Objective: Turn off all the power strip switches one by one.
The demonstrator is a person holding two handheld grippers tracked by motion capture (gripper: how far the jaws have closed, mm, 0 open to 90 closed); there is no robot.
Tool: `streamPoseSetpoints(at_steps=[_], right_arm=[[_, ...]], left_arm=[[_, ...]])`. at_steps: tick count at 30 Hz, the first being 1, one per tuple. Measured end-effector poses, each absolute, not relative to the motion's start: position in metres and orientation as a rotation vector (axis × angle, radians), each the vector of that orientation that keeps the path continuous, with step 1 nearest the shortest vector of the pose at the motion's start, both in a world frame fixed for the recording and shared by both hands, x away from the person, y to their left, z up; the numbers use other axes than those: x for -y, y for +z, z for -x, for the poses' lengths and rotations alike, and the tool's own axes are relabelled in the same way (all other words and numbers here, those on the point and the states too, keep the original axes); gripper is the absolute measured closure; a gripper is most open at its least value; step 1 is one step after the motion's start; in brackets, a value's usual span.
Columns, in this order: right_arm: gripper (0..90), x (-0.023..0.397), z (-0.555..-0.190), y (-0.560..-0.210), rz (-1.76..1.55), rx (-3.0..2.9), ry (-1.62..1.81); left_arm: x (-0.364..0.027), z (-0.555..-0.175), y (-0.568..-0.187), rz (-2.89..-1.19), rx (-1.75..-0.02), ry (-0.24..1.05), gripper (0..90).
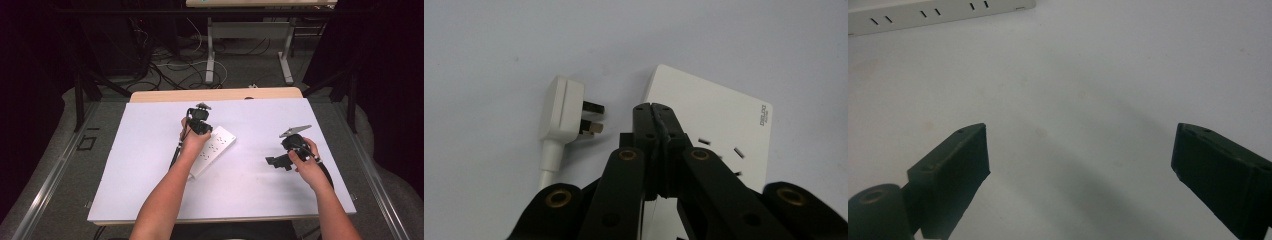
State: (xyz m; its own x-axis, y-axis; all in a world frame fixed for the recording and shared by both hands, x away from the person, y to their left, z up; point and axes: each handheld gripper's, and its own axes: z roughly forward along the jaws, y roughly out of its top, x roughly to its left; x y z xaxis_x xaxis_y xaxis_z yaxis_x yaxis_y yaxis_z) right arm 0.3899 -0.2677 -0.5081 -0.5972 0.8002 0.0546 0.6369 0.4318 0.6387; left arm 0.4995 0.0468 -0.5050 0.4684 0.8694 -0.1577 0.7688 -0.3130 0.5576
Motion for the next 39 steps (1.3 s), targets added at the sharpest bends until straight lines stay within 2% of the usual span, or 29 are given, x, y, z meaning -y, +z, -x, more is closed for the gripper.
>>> streamPoseSetpoints(at_steps=[16,39], right_arm=[[7.8,0.268,-0.391,-0.509,-1.259,-2.427,0.926],[7.8,0.271,-0.391,-0.508,-1.247,-2.418,0.932]], left_arm=[[-0.03,-0.509,-0.511,-2.174,-1.343,0.222,90.0],[-0.031,-0.511,-0.515,-2.199,-1.351,0.212,90.0]])
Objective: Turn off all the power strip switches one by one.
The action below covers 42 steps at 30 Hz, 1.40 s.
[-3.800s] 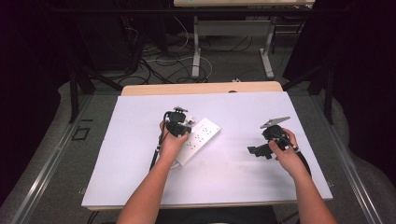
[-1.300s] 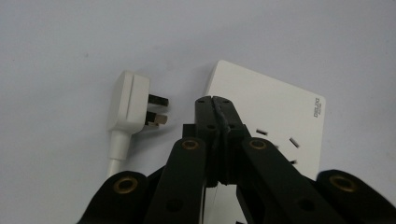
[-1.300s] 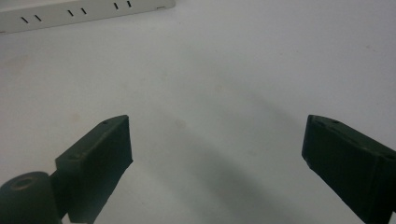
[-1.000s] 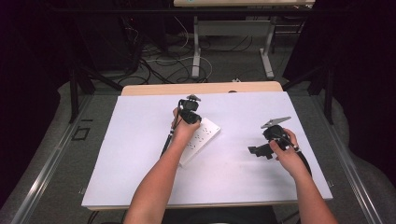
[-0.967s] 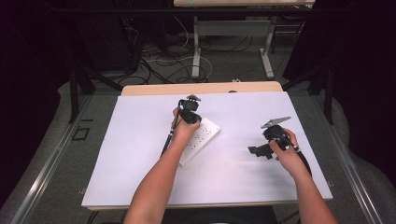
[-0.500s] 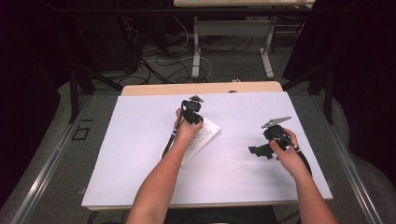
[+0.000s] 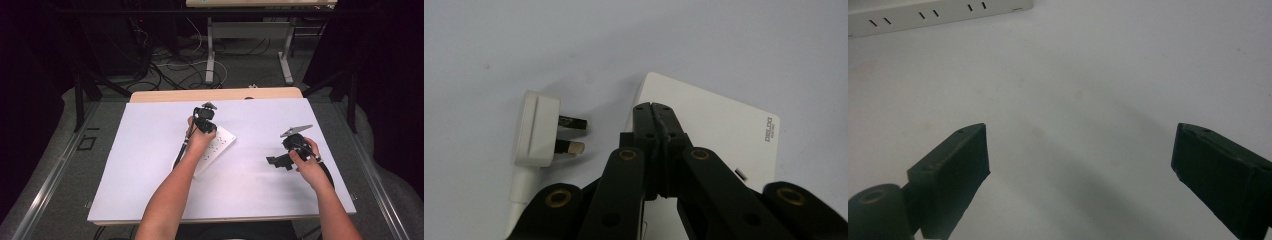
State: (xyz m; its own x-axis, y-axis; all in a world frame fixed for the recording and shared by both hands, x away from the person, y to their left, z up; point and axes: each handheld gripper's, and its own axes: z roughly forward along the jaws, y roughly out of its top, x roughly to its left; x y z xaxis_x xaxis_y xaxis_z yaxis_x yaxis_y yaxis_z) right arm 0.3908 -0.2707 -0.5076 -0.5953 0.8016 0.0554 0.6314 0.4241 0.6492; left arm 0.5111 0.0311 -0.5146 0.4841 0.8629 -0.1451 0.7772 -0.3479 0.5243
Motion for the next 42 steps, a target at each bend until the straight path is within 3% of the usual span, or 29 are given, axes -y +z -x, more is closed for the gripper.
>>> streamPoseSetpoints(at_steps=[42], right_arm=[[7.9,0.2721,-0.3892,-0.5073,-1.256,-2.423,0.929]], left_arm=[[-0.0275,-0.5114,-0.5165,-2.209,-1.35,0.261,90.0]])
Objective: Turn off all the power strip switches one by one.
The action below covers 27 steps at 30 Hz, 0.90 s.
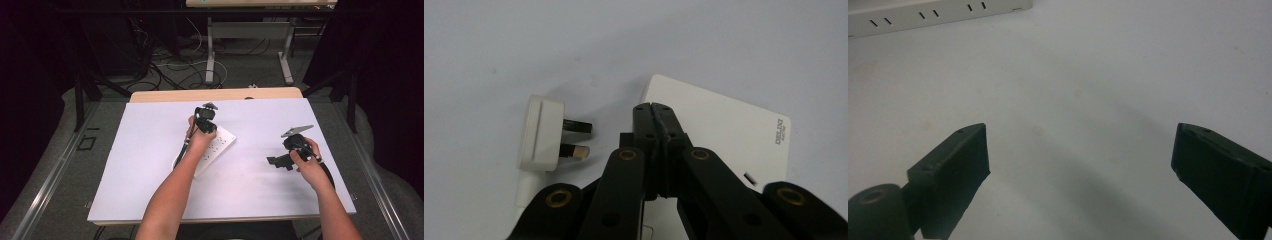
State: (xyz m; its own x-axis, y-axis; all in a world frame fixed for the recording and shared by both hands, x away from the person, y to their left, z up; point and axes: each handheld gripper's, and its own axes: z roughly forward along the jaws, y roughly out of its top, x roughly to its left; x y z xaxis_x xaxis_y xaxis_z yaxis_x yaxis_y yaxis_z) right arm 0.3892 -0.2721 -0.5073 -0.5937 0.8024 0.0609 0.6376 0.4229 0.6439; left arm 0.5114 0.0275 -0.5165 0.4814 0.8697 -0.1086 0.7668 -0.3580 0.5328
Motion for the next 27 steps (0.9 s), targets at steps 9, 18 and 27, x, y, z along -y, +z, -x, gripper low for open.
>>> streamPoseSetpoints(at_steps=[9,18,27], right_arm=[[7.8,0.273,-0.389,-0.507,-1.259,-2.419,0.926],[7.8,0.275,-0.39,-0.507,-1.245,-2.416,0.93],[7.8,0.276,-0.389,-0.506,-1.243,-2.415,0.93]], left_arm=[[-0.03,-0.51,-0.512,-2.202,-1.351,0.271,90.0],[-0.031,-0.504,-0.503,-2.188,-1.336,0.262,90.0],[-0.036,-0.495,-0.491,-2.194,-1.295,0.257,85.6]])
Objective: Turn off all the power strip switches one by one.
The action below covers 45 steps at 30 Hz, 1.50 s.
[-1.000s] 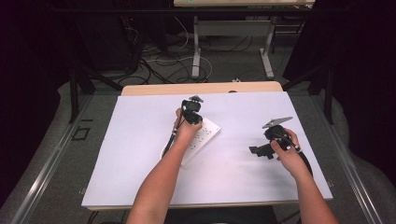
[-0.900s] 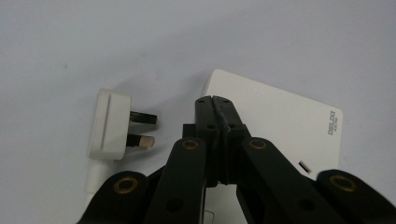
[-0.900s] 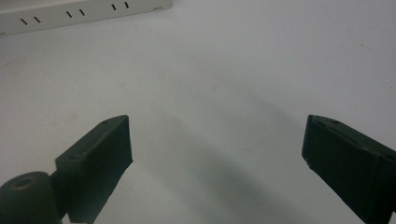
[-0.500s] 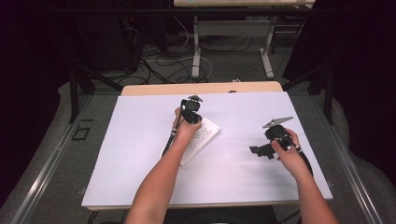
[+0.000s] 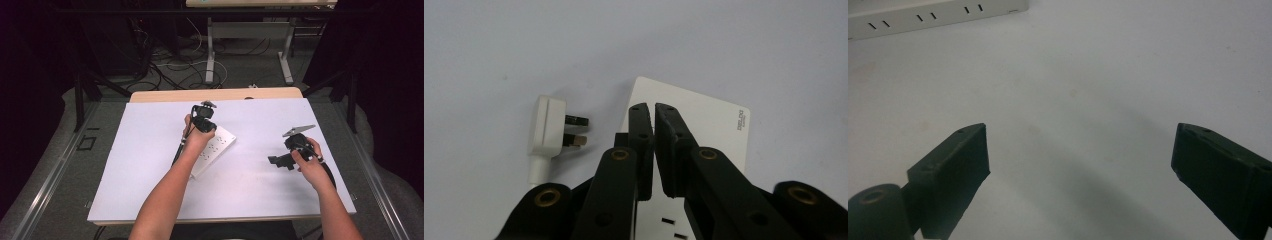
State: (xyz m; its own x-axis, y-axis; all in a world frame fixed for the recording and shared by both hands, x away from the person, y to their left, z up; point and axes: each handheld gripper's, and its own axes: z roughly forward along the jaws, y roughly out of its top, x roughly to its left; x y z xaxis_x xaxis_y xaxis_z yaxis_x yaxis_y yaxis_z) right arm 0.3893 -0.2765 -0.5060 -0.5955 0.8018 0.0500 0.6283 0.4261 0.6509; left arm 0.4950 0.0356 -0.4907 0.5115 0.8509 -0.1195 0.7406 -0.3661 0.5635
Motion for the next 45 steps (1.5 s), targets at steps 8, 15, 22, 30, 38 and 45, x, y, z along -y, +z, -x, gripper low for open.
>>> streamPoseSetpoints(at_steps=[8,15,22,30,38,45], right_arm=[[7.8,0.279,-0.389,-0.505,-1.243,-2.405,0.933],[7.8,0.28,-0.388,-0.503,-1.26,-2.39,0.94],[7.8,0.28,-0.387,-0.501,-1.273,-2.391,0.941],[7.8,0.279,-0.387,-0.497,-1.284,-2.385,0.948],[7.8,0.286,-0.384,-0.497,-1.296,-2.38,0.935],[7.8,0.297,-0.381,-0.499,-1.32,-2.368,0.929]], left_arm=[[-0.042,-0.485,-0.48,-2.177,-1.27,0.252,74.6],[-0.049,-0.476,-0.47,-2.171,-1.244,0.246,64.2],[-0.061,-0.464,-0.464,-2.168,-1.224,0.246,53.4],[-0.079,-0.447,-0.456,-2.155,-1.193,0.285,45.5],[-0.109,-0.428,-0.452,-2.092,-1.188,0.27,44.0],[-0.145,-0.411,-0.457,-2.016,-1.247,0.285,30.8]])
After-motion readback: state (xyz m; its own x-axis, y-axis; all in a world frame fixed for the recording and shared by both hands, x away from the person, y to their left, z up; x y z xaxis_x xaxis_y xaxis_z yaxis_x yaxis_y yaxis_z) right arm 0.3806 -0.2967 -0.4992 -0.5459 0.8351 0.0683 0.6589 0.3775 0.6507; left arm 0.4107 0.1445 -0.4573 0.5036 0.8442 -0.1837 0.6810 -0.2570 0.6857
